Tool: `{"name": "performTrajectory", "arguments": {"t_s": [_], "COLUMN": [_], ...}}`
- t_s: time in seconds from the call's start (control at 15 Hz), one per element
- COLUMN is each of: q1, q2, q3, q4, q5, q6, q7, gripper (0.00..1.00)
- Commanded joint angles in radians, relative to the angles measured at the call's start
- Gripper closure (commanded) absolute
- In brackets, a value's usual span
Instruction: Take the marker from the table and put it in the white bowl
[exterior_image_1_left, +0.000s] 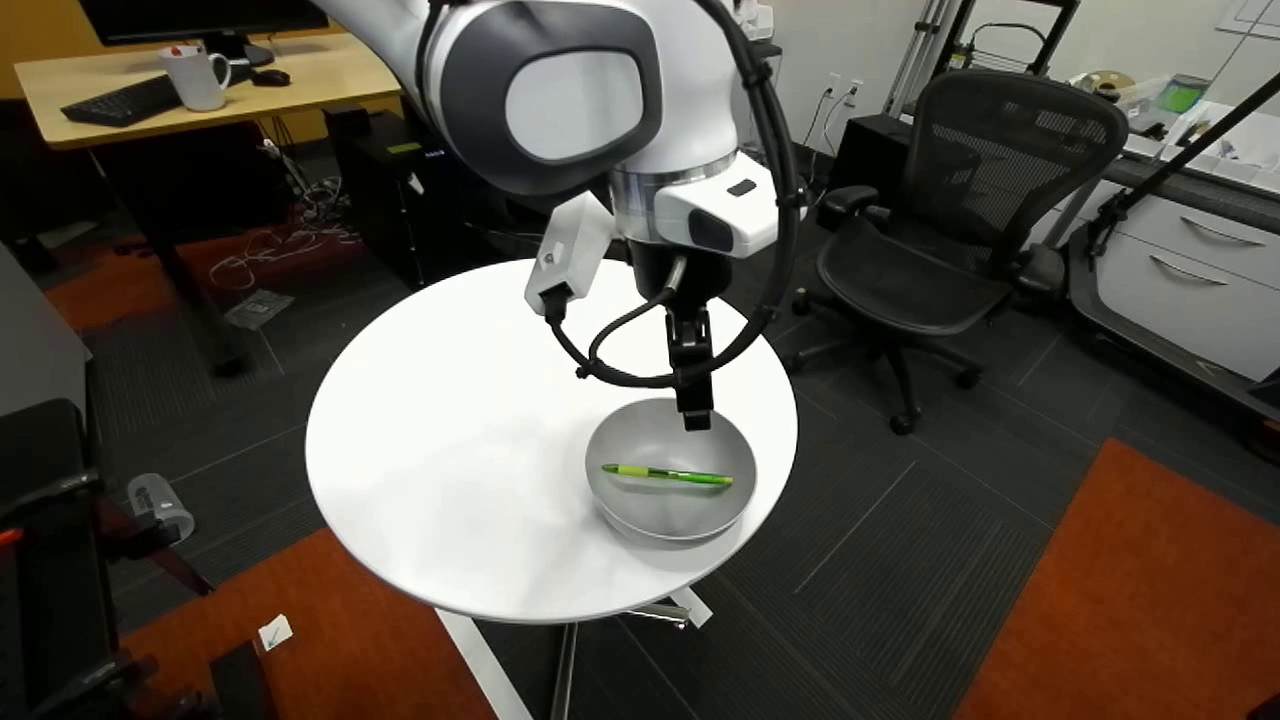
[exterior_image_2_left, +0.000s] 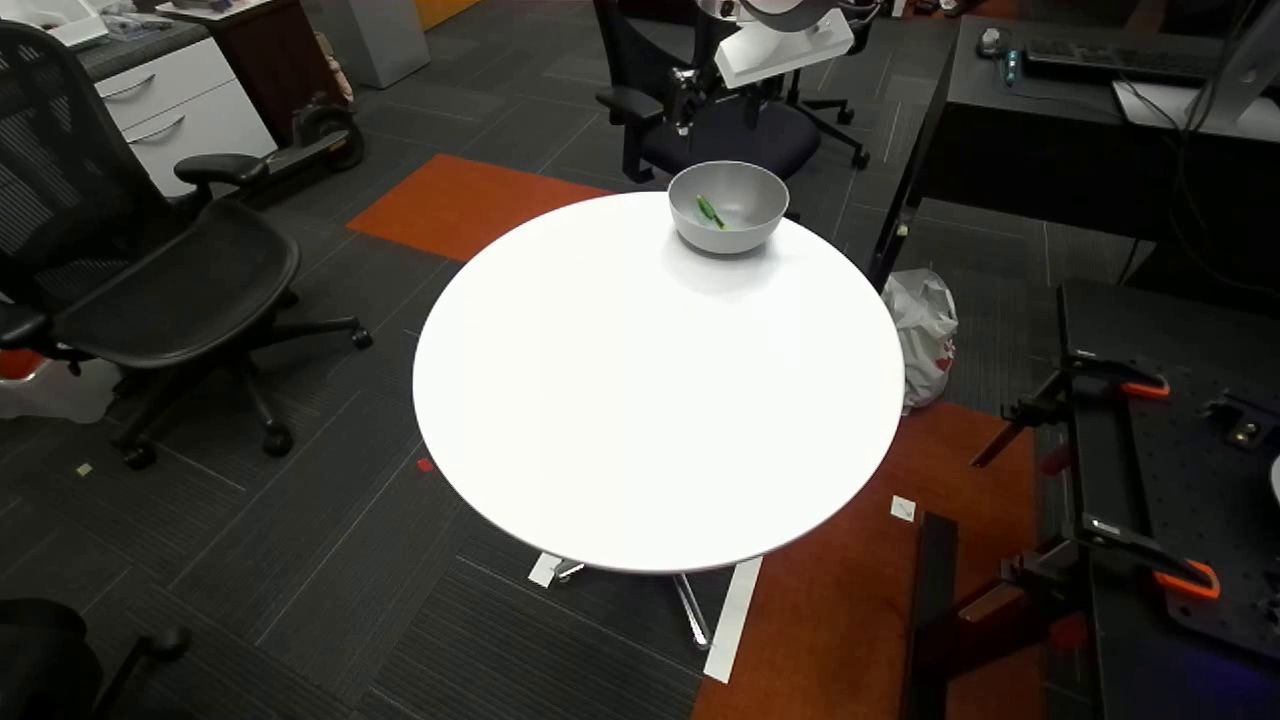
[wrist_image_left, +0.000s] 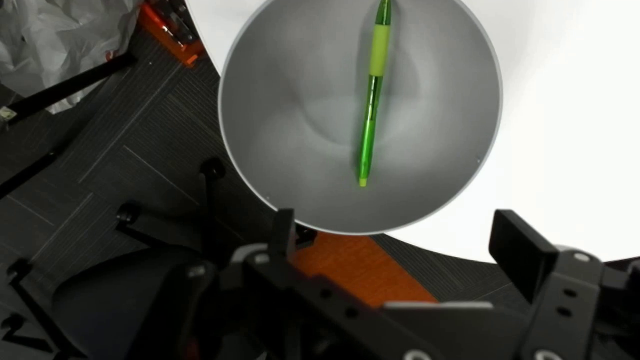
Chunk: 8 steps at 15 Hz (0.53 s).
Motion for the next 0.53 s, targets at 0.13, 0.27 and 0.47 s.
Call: {"name": "performTrajectory", "arguments": {"t_s": [0.13, 0.27, 0.47], "q1": [0.003, 0.003, 0.002], "q2": [0.002, 0.002, 0.002], "q3": [-0.005, -0.005, -0.004], "q4": [0.006, 0.007, 0.008], "q5": [0.013, 0.014, 0.014], "q6": [-0.002, -0.002, -0.002], "q7": [-0.008, -0.008, -0.008], "gripper": [0.00, 0.00, 0.00]}}
